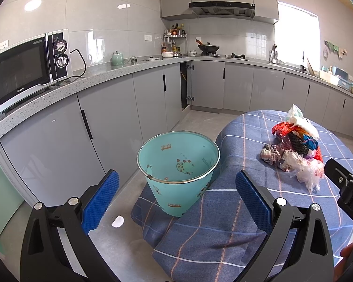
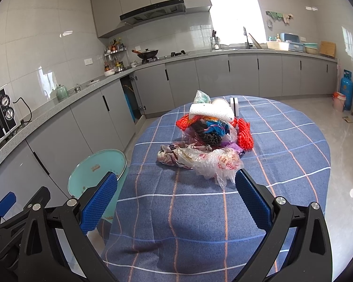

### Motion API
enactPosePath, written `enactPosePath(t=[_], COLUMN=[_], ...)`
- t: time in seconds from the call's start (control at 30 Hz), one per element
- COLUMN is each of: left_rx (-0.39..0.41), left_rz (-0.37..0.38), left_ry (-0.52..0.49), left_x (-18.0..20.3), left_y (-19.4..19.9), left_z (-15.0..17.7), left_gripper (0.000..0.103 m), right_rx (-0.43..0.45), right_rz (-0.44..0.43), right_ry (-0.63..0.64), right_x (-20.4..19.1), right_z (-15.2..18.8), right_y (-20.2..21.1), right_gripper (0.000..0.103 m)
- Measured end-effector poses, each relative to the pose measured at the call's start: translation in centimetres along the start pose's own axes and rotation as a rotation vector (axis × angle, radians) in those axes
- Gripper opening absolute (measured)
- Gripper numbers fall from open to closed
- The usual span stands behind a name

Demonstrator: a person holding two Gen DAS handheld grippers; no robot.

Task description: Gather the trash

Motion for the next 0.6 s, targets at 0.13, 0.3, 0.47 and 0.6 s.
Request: enactPosePath(t=[0.13, 0.3, 0.47, 0.6], left_rx=[0.0, 0.001, 0.0, 0.001], left_rz=[0.002, 0.001, 0.001, 0.001], left_ry=[0.0, 0.001, 0.0, 0.0], left_x=[0.15, 0.19, 0.18, 0.15], left_y=[0.08, 0.1, 0.09, 0.07], left_z=[0.02, -0.01, 0.02, 0.04], left_gripper=[0.097, 0.097, 0.097, 0.097], right_rx=[-0.001, -0.002, -0.002, 0.0], right_rz=[0.0, -0.001, 0.0, 0.0], right_ry=[0.0, 0.0, 0.0, -0.001], right_x=[0.0, -0.02, -0.01, 0.03], right_z=[0.0, 0.02, 0.02, 0.0], right_y=[0.02, -0.02, -0.02, -0.03], right_gripper=[0.099, 0.099, 0.099, 0.099])
Point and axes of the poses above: each gripper's, at about its wrist camera, not at the fingertips, and y roughly against the way its jaws point, x to its right, z to its underside, the point moved 3 cm from there along -y, roughly the way its jaws point, and after that the axes turned 11 degrees about z, right-handed, at the moved point
